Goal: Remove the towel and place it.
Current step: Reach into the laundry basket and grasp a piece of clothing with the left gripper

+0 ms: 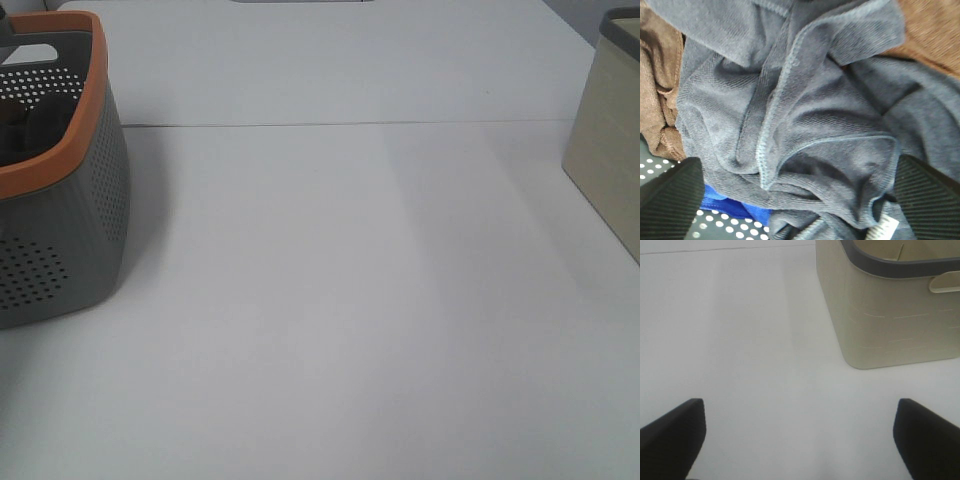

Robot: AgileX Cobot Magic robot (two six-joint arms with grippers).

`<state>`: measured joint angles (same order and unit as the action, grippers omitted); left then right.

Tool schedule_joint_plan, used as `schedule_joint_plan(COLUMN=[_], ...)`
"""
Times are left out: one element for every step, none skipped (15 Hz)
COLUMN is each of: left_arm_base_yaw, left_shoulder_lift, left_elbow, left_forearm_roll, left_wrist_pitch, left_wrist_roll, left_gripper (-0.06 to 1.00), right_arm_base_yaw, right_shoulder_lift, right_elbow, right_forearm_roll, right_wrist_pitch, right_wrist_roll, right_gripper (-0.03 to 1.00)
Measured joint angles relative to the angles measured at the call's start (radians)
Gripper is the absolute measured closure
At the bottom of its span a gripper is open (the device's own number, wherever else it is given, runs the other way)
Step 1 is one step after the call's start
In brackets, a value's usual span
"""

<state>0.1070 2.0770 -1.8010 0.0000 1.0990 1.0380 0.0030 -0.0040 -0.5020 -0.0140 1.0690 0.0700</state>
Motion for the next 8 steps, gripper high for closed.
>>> schedule_joint_plan(left_arm_base_yaw=[0.000, 0.004, 0.008, 0.010, 0.011, 0.011, 0.011, 0.011], left_shoulder_lift=[0.007, 0.020, 0.040, 0.062, 0.084, 0.101, 0.116, 0.130], left_elbow=[-0.002, -0.004, -0.005, -0.005, -0.005, -0.005, -0.005, -0.005], left_forearm_roll=[0.010, 0.013, 0.013, 0.016, 0.021, 0.022, 0.020, 0.015], left_wrist_pitch=[-0.007, -0.021, -0.039, -0.052, -0.054, -0.056, -0.063, -0.066], left_wrist_roll=[0.010, 0.016, 0.017, 0.017, 0.018, 0.022, 0.025, 0.026], left_gripper=[-0.01, 0.00, 0.02, 0.04, 0.07, 0.10, 0.13, 0.17], right_arm_base_yaw=[0.000, 0.000, 0.000, 0.000, 0.000, 0.000, 0.000, 0.000], right_shoulder_lift=[0.000, 0.000, 0.000, 0.000, 0.000, 0.000, 0.000, 0.000], right_elbow=[0.000, 0.000, 0.000, 0.000, 0.000, 0.000, 0.000, 0.000], right_forearm_roll=[0.000, 0.000, 0.000, 0.000, 0.000, 0.000, 0.001, 0.001], right_wrist_pitch=[0.000, 0.000, 0.000, 0.000, 0.000, 0.000, 0.000, 0.000], right_wrist_roll=[0.000, 0.000, 0.000, 0.000, 0.000, 0.000, 0.000, 0.000], right_gripper=[0.06, 0.06, 0.06, 0.06, 0.06, 0.06, 0.06, 0.06])
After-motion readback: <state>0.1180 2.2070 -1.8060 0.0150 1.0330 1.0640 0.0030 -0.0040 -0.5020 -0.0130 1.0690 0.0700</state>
